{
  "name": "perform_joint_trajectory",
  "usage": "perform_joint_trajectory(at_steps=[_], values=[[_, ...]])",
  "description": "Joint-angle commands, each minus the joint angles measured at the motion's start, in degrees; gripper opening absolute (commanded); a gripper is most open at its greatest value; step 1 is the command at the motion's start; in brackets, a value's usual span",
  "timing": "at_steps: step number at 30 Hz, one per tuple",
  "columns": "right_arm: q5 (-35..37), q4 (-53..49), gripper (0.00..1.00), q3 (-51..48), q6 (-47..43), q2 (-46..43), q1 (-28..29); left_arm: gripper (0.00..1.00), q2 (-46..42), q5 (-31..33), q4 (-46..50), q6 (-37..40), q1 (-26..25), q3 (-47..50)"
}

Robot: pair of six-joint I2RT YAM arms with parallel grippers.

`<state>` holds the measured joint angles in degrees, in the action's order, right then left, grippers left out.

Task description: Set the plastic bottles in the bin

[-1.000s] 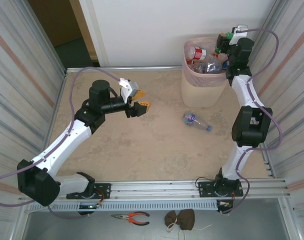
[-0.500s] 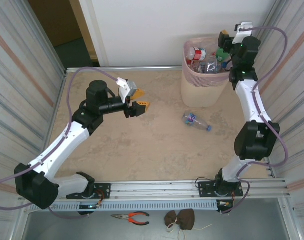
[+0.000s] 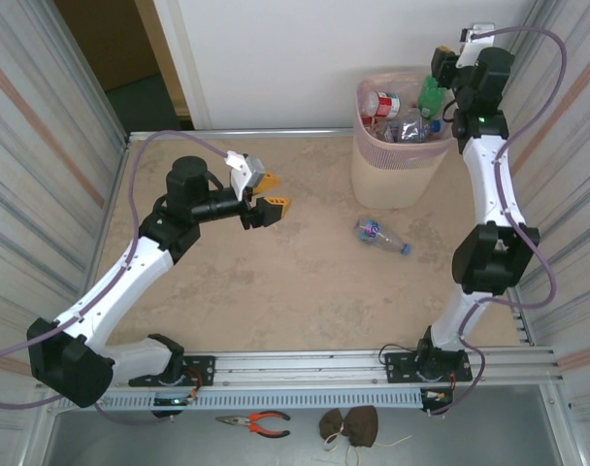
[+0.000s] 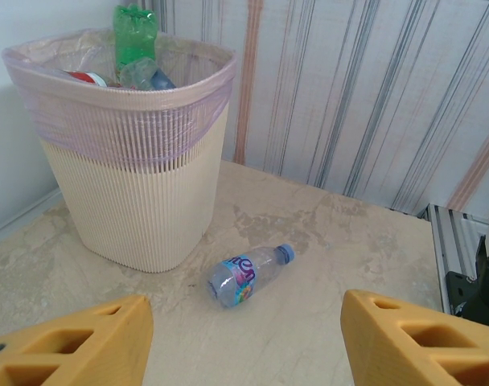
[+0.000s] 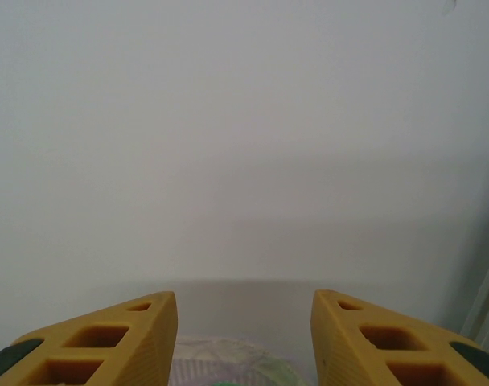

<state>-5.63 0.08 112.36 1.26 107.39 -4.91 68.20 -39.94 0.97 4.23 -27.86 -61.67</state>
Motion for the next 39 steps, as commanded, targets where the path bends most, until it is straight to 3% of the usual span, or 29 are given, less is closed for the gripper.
perform_joint_trajectory(at_steps=[1, 10, 20, 26, 33, 39], values=[[-2.0, -5.6, 0.43, 6.6, 2.2, 5.8, -0.5, 0.63, -0.5, -0.7, -1.0, 0.0, -0.2, 0.3], [0.4, -11.0, 0.32, 5.4, 2.2, 12.6, -0.8, 0.63, 0.6, -0.7, -0.9, 0.1, -0.3, 0.4], [1.2, -15.5, 0.3, 7.2, 0.4, 12.0, -0.8, 0.63, 0.4, -1.3, -1.2, -0.5, -0.3, 0.5], [2.5, -13.9, 0.3, -0.7, -0.1, 11.9, -0.7, 0.63, -0.4, -1.1, -1.6, -0.8, -0.3, 1.9], [4.0, -16.4, 0.29, 0.0, -1.4, 13.6, -0.7, 0.63, -0.7, -1.0, -1.2, -0.7, -0.2, 1.8], [9.1, -20.4, 0.29, 1.1, -6.5, 13.6, 1.0, 0.63, -1.7, -1.3, -1.5, -1.5, -0.3, 2.7]])
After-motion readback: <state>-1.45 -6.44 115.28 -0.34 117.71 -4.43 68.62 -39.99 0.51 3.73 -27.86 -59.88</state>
